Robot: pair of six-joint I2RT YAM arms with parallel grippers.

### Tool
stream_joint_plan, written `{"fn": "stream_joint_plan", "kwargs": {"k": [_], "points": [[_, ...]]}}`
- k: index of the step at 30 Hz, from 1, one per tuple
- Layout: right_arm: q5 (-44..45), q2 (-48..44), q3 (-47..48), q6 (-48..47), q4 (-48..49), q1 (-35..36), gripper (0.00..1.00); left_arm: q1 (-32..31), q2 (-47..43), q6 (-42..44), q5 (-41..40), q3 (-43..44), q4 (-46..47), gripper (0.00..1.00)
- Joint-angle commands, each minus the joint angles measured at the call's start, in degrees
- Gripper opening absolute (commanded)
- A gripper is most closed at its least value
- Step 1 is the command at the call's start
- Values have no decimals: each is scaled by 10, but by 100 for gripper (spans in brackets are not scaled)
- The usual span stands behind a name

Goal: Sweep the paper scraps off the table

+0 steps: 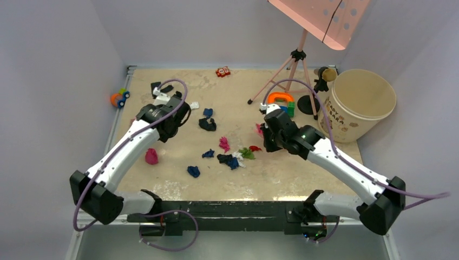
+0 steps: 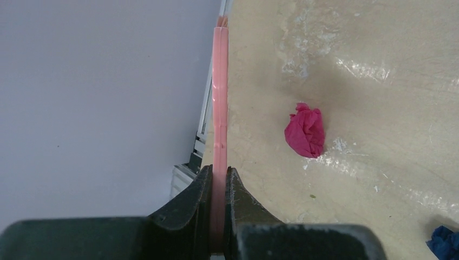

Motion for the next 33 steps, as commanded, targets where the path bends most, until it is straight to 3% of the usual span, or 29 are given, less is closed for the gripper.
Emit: {"fn": "stream_joint_plan", "kwargs": {"k": [1, 8, 11, 15, 18, 22, 24, 25, 29, 33], "points": [[21, -70, 1, 12, 20, 3, 0, 4, 77, 8, 57, 7, 3, 0], [28, -118, 2, -3, 23, 3, 0, 2, 184, -18, 160, 48, -25, 0], [42, -121, -3, 3, 23, 3, 0, 2, 171, -2, 240, 50, 8, 0], [80, -127, -9, 14, 28, 3, 0, 0, 152, -14, 268, 75, -1, 0], [93, -137, -14, 20, 38, 3, 0, -4, 125, -7, 339, 78, 18, 0], [149, -151, -24, 79, 26, 2, 49, -15, 104, -16, 430, 73, 63, 0], [203, -156, -25, 167, -16, 2, 78, -26, 99, -20, 468, 70, 99, 0], [221, -156, -23, 216, -42, 0, 85, -30, 97, -23, 485, 69, 112, 0], [244, -168, -23, 430, -145, -10, 92, -34, 81, -24, 525, 68, 150, 0], [145, -195, -82, 501, -68, -52, 83, -34, 61, -12, 505, 83, 144, 0]]}}
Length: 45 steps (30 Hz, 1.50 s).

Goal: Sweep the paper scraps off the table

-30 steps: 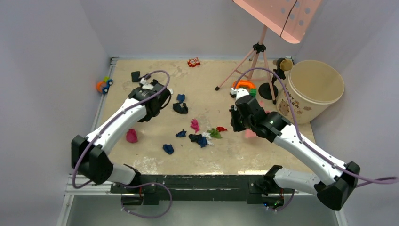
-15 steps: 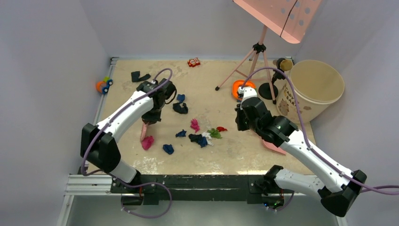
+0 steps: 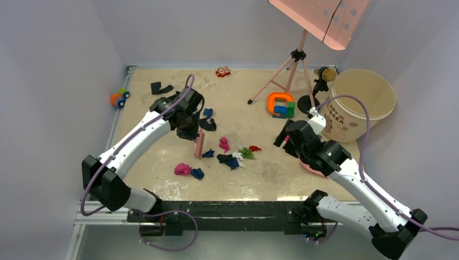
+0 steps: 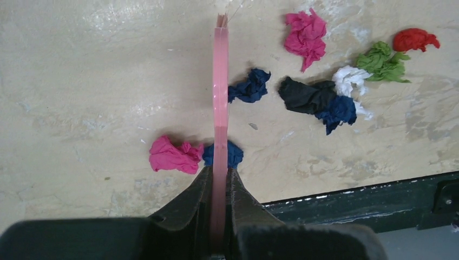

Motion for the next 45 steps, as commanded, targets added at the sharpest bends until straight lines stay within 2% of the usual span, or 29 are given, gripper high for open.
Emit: {"fn": "stream_joint_plan", "kwargs": {"k": [1, 3, 7, 9, 12, 17, 26, 34, 38, 44, 45], "points": [[-77, -27, -67, 177, 48, -54, 79, 1, -46, 6, 0, 33, 15, 0], [-123, -15, -104, 219, 88, -82, 77, 1, -62, 17, -32, 43, -1, 0], [-112, 26, -141, 385, 95, -95, 75, 2, -104, 34, -91, 43, -20, 0], [-128, 44, -167, 428, 138, -110, 72, 2, -123, 40, -100, 39, -24, 0], [-185, 90, -177, 442, 196, -165, 72, 2, -152, 45, -104, 28, -26, 0], [-172, 166, -119, 455, 148, -212, 75, 2, -195, 55, -108, 4, -19, 0], [-152, 153, -154, 522, 158, -270, 77, 2, -218, 67, -109, -26, -3, 0], [-149, 201, -147, 532, 119, -323, 75, 2, -216, 67, -124, -31, 1, 0], [-164, 215, -166, 527, 142, -340, 65, 2, -217, 69, -131, -31, 1, 0], [-164, 233, -163, 545, 115, -343, 45, 2, -216, 68, -130, -33, 1, 0], [-165, 226, -170, 550, 117, -343, 35, 2, -216, 68, -130, -32, 1, 0]]}}
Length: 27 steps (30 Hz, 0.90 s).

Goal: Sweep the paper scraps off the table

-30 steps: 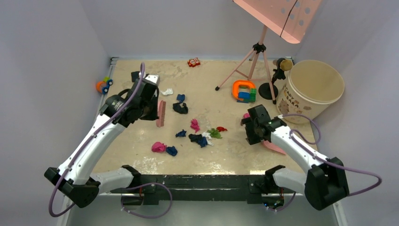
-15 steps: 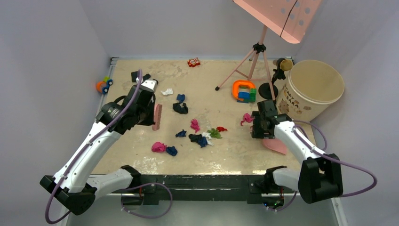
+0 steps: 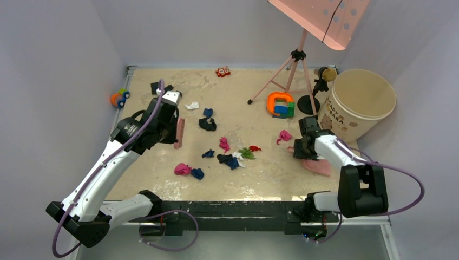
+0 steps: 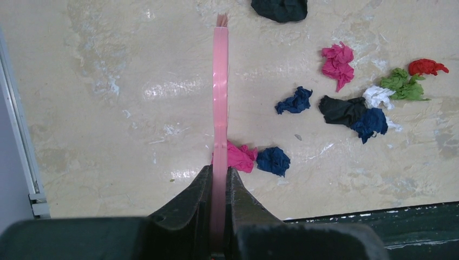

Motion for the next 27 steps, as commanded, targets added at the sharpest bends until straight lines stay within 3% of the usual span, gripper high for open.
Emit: {"fn": "stream_joint_plan", "kwargs": {"k": [1, 6, 11, 14, 19, 21, 23, 26, 27], "points": [[13, -22, -15, 37, -21, -4, 26, 2, -6, 8, -11, -1, 18, 0], [37, -53, 10, 24, -74, -2, 0, 3, -6, 8, -11, -1, 18, 0], [27, -43, 94, -84, -158, 23, 0, 2, -7, 10, -15, 3, 16, 0], [-29, -34, 125, -124, -206, 59, 0, 2, -10, 10, -15, 3, 15, 0], [-90, -44, 153, -177, -149, 218, 0, 2, -11, 9, -16, 3, 14, 0], [-84, -38, 177, -263, -80, 275, 0, 2, -11, 9, -16, 5, 12, 0], [-35, -23, 218, -351, -73, 316, 0, 2, -13, 9, -19, 7, 7, 0], [3, -9, 248, -572, -33, 358, 0, 2, -17, 9, -28, 4, 6, 0], [-31, -11, 237, -661, -1, 359, 0, 2, -18, 9, -29, 3, 5, 0]]}}
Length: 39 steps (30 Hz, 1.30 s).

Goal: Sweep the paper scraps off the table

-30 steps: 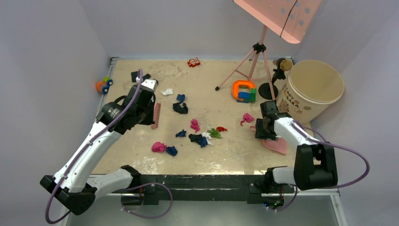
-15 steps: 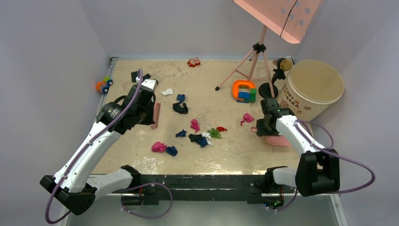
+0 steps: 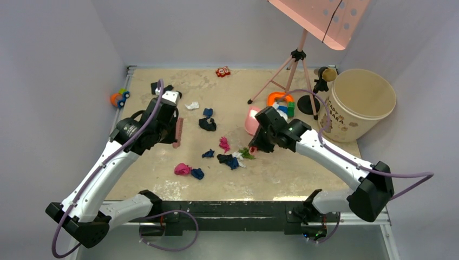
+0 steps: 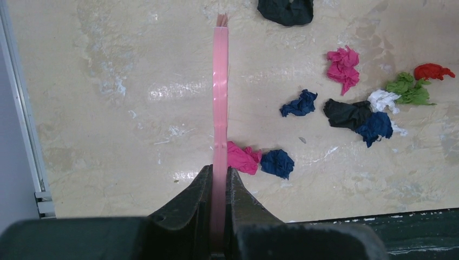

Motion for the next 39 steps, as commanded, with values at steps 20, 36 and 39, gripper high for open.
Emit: {"fn": "stream_joint_plan", "kwargs": {"k": [20, 36, 39], "points": [[44, 362, 248, -678, 111, -10, 0, 2, -11, -2, -37, -19, 4, 0], [32, 207, 103, -663, 288, -15, 99, 2, -15, 5, -34, -23, 12, 0], [54, 151, 46, -655, 370, -14, 99, 2, -16, 5, -34, -23, 13, 0]]}}
